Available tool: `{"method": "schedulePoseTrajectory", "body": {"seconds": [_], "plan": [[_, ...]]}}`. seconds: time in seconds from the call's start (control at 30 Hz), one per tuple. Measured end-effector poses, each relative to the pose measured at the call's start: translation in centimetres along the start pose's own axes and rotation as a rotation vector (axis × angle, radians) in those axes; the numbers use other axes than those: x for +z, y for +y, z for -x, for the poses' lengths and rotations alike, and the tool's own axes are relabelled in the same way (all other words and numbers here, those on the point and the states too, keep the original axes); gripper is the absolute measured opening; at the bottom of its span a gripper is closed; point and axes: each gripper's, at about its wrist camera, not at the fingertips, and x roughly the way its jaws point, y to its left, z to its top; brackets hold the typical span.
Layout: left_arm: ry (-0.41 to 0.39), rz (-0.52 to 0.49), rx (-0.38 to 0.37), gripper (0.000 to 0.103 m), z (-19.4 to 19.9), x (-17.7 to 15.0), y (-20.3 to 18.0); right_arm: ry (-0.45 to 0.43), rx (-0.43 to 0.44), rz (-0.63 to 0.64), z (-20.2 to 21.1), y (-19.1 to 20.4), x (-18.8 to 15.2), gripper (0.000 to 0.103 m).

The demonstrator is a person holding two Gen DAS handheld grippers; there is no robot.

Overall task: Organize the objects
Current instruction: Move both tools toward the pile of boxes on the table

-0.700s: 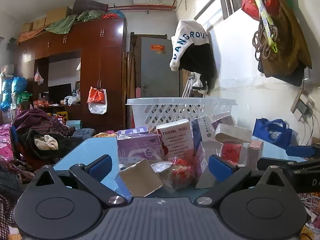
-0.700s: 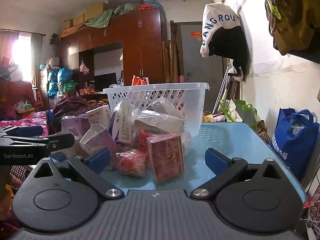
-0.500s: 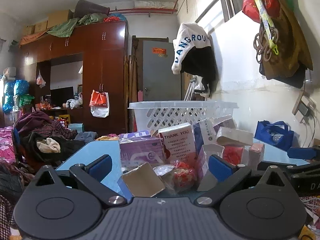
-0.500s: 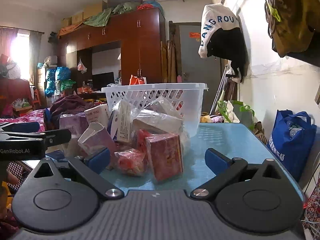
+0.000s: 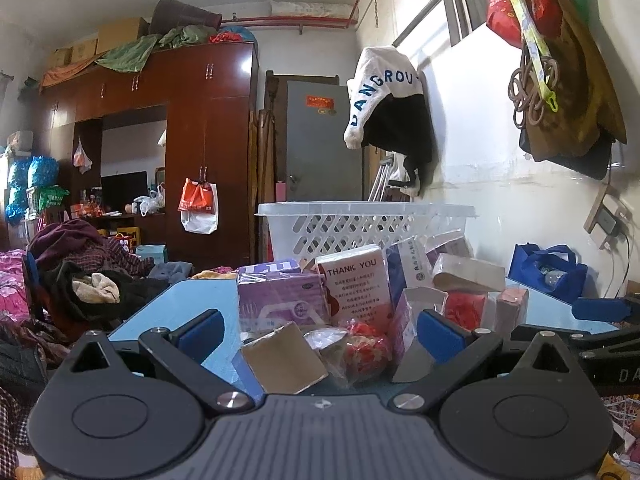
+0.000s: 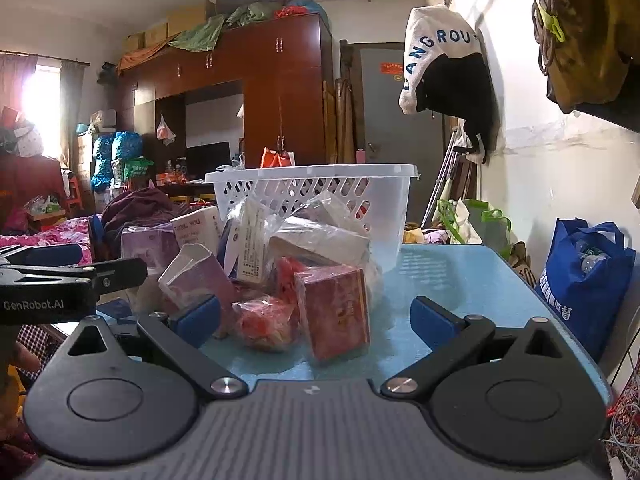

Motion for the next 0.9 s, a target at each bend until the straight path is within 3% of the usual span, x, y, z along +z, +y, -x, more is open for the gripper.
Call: {"method": "schedulePoseTrajectory", "body": {"seconds": [0.9], "plan": [[0.005,0.015,-0.022,0.103,-0.35,-0.17,0.21,-0.006,0.020,0.003,0.02,-0.10,0.05,0.103]]}}
